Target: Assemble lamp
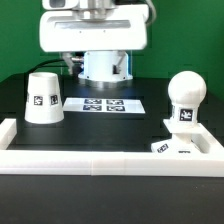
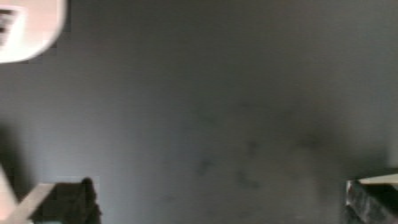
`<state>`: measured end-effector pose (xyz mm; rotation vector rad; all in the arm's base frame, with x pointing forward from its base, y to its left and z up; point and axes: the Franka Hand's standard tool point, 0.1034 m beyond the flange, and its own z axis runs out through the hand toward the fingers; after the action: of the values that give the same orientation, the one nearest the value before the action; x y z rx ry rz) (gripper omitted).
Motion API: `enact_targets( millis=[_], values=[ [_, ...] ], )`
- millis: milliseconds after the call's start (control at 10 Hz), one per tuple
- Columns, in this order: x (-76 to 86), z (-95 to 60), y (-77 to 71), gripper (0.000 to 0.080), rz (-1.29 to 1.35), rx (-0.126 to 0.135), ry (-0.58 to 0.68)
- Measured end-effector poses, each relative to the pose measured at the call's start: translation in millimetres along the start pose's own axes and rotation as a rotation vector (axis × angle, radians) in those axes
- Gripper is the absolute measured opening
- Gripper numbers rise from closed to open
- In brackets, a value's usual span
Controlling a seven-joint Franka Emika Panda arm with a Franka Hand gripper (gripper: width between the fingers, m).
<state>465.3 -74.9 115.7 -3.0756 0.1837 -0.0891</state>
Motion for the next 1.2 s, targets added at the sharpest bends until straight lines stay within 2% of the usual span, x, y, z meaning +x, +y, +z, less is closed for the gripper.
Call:
enact_targets(
  millis=[200,500,700,1000,1200],
  values=[
    [0.0,1.0,7.4,0.0699,0.003,-0.002,-0.001],
    [4.5,-2.0,26.9,0.0699,0.025,-0.008,0.001],
    [-6.1,-2.9,30.9,0.0699,0.034,-0.009,-0.001],
    [-25.3,-5.9,45.9,0.0699,0.036,-0.012,0.0],
    [-34.6,-2.7,53.9,0.0699,0.03,-0.016,-0.002]
  ],
)
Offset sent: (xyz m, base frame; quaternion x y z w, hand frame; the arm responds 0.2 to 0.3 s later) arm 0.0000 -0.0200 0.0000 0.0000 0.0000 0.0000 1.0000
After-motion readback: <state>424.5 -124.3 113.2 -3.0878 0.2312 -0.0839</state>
